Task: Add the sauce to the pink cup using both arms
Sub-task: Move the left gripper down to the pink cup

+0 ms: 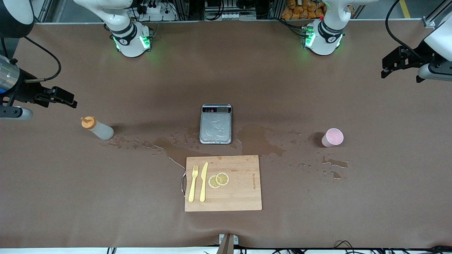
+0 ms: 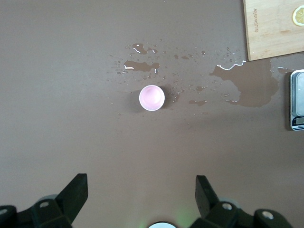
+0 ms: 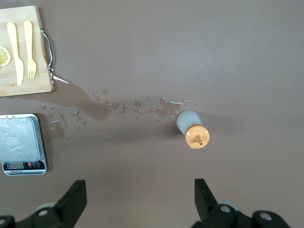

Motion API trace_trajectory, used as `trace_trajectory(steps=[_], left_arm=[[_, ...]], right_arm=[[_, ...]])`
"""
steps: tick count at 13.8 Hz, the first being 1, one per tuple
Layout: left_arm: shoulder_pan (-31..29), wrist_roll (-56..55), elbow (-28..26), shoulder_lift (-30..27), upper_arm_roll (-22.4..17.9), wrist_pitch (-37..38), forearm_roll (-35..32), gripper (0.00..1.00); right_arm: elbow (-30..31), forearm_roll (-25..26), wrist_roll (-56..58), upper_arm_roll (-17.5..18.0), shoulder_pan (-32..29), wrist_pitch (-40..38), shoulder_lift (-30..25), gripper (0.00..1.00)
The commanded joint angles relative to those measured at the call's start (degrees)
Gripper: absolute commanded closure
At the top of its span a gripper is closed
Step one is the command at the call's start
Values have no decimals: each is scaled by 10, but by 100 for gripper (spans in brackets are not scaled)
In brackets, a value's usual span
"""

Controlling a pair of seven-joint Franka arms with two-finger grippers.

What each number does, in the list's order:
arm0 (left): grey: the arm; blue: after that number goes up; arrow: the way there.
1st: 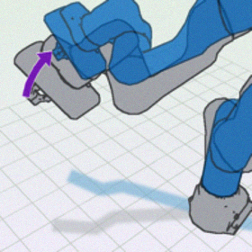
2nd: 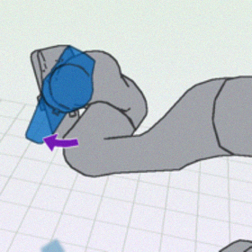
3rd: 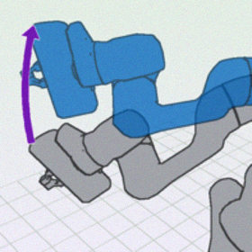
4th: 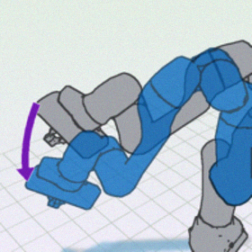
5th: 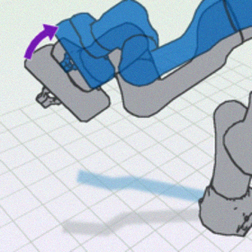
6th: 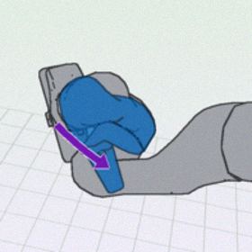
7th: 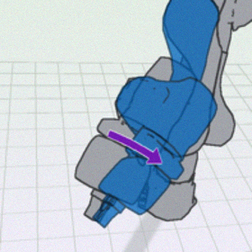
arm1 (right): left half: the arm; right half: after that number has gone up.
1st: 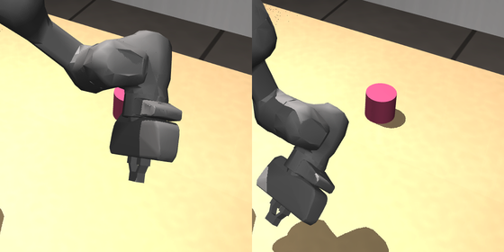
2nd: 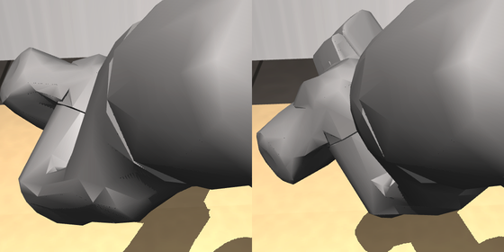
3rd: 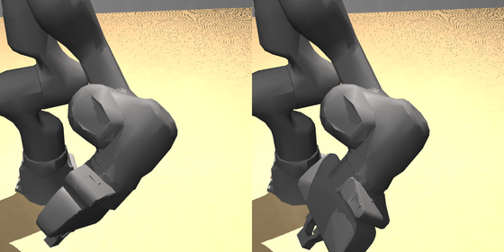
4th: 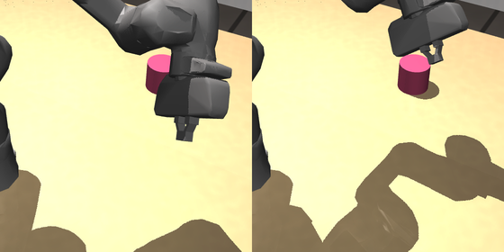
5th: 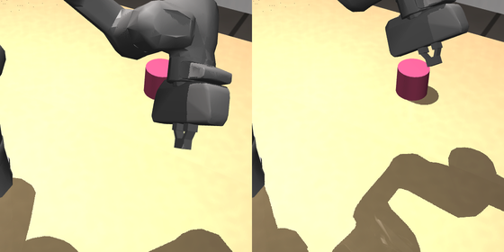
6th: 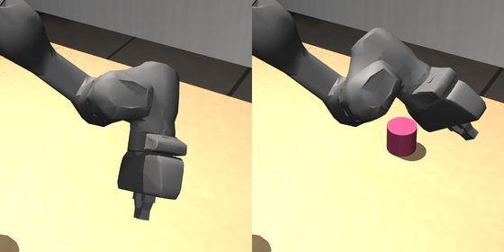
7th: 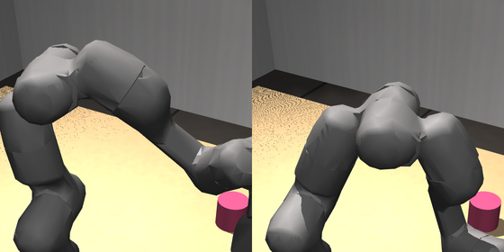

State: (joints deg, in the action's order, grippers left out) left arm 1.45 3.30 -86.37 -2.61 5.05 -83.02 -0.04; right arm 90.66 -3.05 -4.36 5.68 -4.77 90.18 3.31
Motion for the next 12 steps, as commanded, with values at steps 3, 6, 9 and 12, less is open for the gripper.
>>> trace_trajectory(steps=[3,6,9,12], left_arm=[[0,-17,-3,9,0,28,-9,0],[-1,-24,-57,9,0,29,-8,0],[-13,-24,-125,9,0,-40,-6,0],[-25,-24,-184,20,0,-129,-6,0]], right_arm=[[5,-5,3,-1,-15,1,-8,0],[3,-4,2,-1,-16,3,-7,0],[0,5,4,-1,-23,3,-6,0],[-9,3,5,-1,-59,5,6,0]])
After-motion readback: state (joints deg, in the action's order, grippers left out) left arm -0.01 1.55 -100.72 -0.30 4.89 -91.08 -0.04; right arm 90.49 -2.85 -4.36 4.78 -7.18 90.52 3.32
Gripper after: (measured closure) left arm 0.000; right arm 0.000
